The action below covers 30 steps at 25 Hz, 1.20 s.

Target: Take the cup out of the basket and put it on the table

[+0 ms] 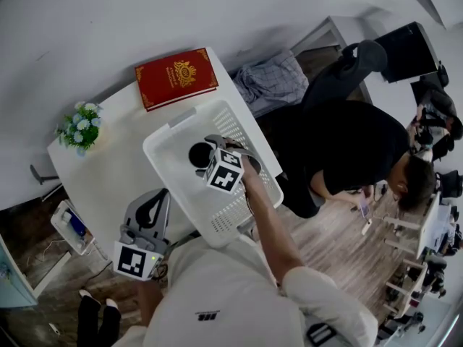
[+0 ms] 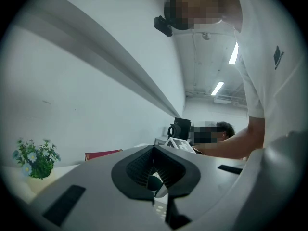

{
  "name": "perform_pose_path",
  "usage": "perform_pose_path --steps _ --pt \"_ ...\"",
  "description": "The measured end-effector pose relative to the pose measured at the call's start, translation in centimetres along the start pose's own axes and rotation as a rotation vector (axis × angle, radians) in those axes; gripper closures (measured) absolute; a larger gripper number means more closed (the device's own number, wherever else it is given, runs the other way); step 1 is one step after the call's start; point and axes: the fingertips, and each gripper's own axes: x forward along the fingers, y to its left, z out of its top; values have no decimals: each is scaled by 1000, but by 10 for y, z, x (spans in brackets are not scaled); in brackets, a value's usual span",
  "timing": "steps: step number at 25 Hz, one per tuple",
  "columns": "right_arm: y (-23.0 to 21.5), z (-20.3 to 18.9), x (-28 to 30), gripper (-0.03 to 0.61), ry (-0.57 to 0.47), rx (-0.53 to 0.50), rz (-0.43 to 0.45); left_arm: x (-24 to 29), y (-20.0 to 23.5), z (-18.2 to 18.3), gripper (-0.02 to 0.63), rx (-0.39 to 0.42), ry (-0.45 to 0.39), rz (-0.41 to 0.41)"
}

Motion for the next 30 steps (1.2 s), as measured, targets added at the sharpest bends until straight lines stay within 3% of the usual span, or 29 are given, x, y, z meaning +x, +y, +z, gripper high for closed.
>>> perform_pose_path --steps 18,30 --pt "0 0 10 178 16 -61 22 -4 2 -2 604 2 2 14" --pt "0 0 10 184 6 -41 30 -5 1 -1 604 6 3 18"
